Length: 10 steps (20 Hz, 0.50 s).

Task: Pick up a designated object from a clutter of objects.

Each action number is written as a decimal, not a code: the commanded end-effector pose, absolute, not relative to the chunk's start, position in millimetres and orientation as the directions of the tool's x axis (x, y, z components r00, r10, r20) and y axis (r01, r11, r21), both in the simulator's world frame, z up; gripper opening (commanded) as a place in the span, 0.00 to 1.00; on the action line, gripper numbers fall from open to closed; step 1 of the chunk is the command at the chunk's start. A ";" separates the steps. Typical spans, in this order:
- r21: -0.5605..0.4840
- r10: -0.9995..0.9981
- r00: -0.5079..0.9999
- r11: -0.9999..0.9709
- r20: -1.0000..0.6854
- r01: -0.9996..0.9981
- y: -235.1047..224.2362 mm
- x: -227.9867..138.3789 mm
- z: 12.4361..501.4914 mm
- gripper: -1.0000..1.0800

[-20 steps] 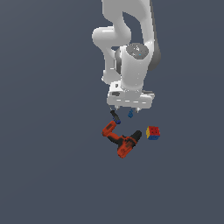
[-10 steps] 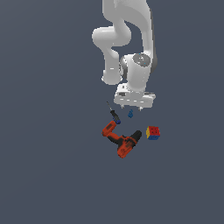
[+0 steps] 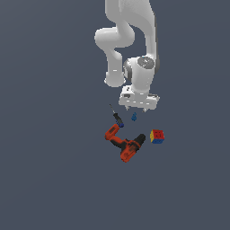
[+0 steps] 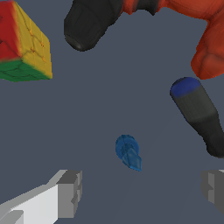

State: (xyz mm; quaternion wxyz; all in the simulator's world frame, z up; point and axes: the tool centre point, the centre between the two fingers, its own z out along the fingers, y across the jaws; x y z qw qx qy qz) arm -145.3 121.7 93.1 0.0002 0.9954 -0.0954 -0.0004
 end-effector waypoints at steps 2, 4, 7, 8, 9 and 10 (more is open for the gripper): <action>0.001 -0.190 0.982 -0.982 -0.001 -0.190 121.7 -145.4 92.8 0.96; 0.001 -0.190 0.982 -0.982 -0.001 -0.190 121.7 -145.6 91.1 0.96; 0.000 -0.190 0.982 -0.982 -0.001 -0.190 121.8 -146.0 85.2 0.96; 0.000 -0.190 0.982 -0.982 -0.001 -0.190 121.8 -146.2 82.5 0.96; 0.000 -0.190 0.982 -0.982 -0.001 -0.190 121.9 -146.3 79.3 0.96; 0.000 -0.190 0.982 -0.982 -0.001 -0.190 121.8 -146.4 75.8 0.96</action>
